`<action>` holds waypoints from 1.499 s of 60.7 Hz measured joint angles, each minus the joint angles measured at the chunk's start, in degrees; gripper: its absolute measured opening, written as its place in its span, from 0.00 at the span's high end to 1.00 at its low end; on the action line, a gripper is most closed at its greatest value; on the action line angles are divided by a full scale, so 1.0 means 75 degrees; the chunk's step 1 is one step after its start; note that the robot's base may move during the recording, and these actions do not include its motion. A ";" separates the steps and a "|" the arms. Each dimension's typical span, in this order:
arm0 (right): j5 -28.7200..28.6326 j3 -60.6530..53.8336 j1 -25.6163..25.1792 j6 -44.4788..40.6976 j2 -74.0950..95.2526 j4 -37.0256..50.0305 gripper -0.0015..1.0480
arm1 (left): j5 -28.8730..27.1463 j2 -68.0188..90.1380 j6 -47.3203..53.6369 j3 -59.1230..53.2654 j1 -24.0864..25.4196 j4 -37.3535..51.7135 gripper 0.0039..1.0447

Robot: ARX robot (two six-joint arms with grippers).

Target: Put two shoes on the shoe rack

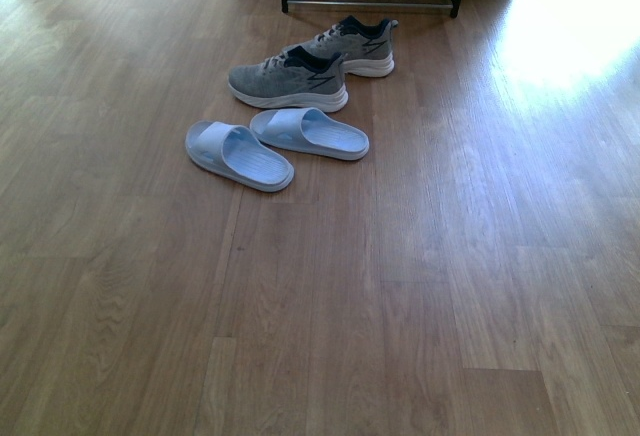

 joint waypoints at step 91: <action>0.0000 0.0000 0.0003 0.0000 0.0000 0.0000 0.09 | 0.0000 0.0000 0.0000 0.0000 0.0000 0.0000 0.09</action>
